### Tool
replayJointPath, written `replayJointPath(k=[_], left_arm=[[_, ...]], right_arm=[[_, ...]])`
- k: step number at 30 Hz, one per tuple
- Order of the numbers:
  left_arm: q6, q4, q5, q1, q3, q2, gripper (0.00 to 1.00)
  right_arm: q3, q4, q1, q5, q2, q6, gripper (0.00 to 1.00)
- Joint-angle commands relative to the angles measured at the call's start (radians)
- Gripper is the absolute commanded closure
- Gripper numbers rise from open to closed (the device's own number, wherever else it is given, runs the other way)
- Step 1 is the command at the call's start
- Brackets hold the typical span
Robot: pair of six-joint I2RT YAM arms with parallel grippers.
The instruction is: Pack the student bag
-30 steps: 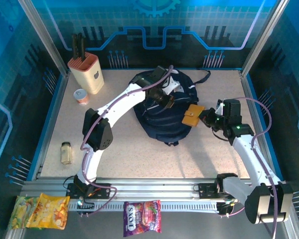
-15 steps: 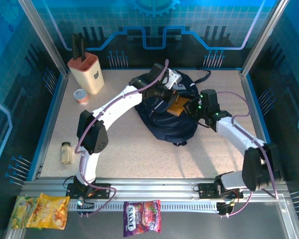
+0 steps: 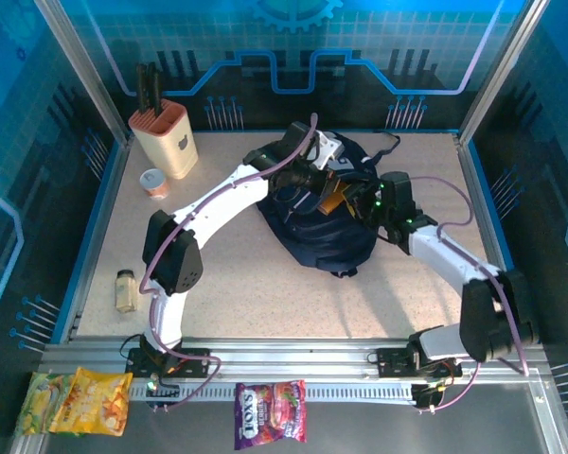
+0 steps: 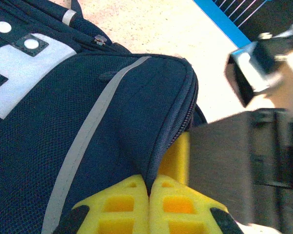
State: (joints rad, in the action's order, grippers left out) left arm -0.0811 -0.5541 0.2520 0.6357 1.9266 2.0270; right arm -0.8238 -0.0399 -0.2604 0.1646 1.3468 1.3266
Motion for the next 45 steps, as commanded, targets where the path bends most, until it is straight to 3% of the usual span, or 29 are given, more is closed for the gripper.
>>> replayJointPath(k=[1,6,8,13,21,34,39,45], left_arm=[[-0.03,0.076,0.044,0.002,0.005,-0.074,0.9],[-0.061,0.062,0.062,-0.009,-0.066,-0.108,0.51],[-0.088,0.074,0.06,-0.021,-0.126,-0.14,0.42],[-0.202,0.103,-0.008,-0.089,-0.298,-0.22,0.35],[-0.448,0.124,0.001,-0.232,-0.479,-0.239,0.38],[-0.522,0.082,0.058,-0.246,-0.372,-0.076,0.49],[-0.543,0.094,0.13,-0.246,-0.353,-0.041,0.58],[-0.576,0.11,0.194,-0.246,-0.358,-0.025,0.8]], right_arm=[[0.032,0.085,0.019,-0.015,-0.093,-0.073,0.59],[0.077,0.244,0.055,-0.126,-0.242,-0.159,0.5],[0.085,0.312,0.063,-0.182,-0.293,-0.187,0.46],[0.081,0.386,0.073,-0.236,-0.356,-0.26,0.41],[0.049,0.394,0.05,-0.23,-0.32,-0.314,0.38],[0.013,0.348,-0.031,-0.196,-0.218,-0.33,0.37],[-0.001,0.334,-0.039,-0.151,-0.152,-0.346,0.37],[-0.05,0.343,-0.039,-0.102,-0.034,-0.414,0.4]])
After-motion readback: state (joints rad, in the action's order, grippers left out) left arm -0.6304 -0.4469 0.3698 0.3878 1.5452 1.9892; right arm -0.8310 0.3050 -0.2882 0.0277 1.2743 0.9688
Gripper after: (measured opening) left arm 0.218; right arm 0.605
